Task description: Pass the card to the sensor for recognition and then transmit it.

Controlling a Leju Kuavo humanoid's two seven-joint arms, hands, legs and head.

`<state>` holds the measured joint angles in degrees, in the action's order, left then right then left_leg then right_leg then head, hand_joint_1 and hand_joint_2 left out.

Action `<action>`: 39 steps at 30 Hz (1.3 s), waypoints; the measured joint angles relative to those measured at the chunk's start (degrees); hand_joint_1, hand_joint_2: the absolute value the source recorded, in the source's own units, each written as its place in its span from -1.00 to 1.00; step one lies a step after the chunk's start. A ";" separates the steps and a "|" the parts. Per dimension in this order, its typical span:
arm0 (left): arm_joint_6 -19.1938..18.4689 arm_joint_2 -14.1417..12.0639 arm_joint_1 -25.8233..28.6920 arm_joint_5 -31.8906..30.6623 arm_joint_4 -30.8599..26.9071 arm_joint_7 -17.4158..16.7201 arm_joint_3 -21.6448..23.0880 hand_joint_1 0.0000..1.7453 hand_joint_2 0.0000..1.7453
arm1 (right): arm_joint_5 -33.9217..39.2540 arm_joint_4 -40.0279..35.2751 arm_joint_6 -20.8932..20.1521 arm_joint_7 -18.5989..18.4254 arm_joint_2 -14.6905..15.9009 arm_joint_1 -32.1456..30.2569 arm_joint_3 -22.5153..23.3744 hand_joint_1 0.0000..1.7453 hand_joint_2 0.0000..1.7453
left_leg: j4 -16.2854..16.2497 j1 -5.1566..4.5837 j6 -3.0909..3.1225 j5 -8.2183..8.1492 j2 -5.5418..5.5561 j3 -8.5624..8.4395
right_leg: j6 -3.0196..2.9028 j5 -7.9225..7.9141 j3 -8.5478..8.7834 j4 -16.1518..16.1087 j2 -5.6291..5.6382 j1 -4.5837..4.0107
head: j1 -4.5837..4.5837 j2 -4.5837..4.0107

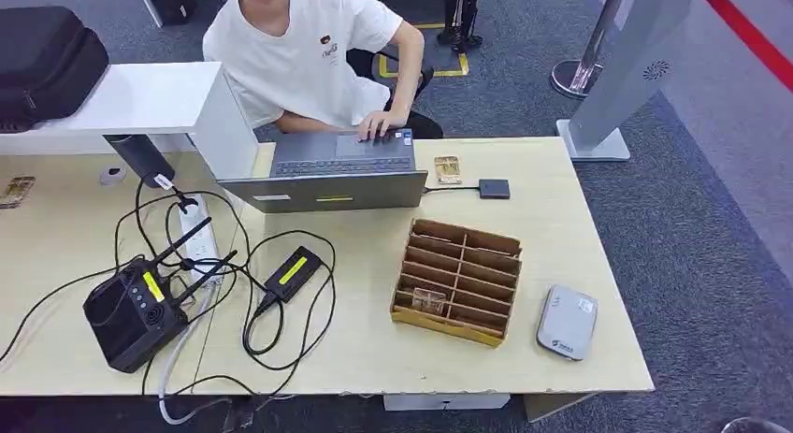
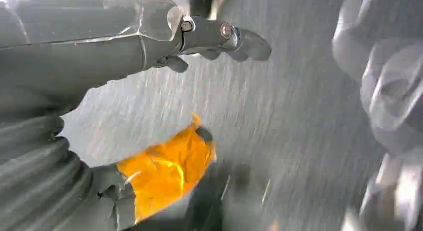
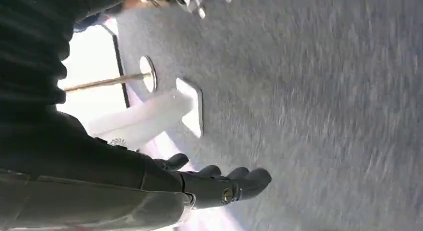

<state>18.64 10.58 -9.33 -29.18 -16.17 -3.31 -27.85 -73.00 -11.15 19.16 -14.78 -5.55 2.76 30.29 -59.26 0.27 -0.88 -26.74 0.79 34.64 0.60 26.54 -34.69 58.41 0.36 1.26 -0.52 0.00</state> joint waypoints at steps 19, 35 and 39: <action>-8.78 -0.09 -0.18 4.12 0.20 -3.12 0.07 -1.00 1.00 | -1.09 0.26 -15.86 2.92 -0.96 0.42 0.68 -1.00 1.00 | -0.01 0.00 -0.01 -0.04 0.02 -0.03 | 0.00 0.01 0.02 -0.04 -0.01 0.00 | 0.00 0.00; -13.58 -0.91 -0.13 4.87 0.28 -5.81 1.60 -1.00 1.00 | -4.76 0.11 -9.69 -0.53 -2.89 0.56 0.57 -1.00 1.00 | 0.01 0.01 -0.04 -0.05 0.00 -0.05 | -0.02 0.03 0.04 -0.01 0.01 0.00 | -0.04 0.00; -31.60 -2.95 -0.20 10.30 0.50 -8.79 0.76 -1.00 1.00 | -3.91 0.33 -22.33 2.92 -3.13 0.56 0.57 -1.00 1.00 | 0.02 0.03 -0.05 -0.06 -0.02 -0.08 | -0.03 0.03 0.02 0.01 0.04 -0.02 | -0.02 0.00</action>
<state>-12.96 7.63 -9.52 -18.88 -15.67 -12.11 -27.08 -76.91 -10.82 -3.17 -11.87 -8.68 3.32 30.86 -59.24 0.30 -0.93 -26.80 0.77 34.57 0.57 26.58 -34.67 58.41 0.40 1.24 -0.55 0.00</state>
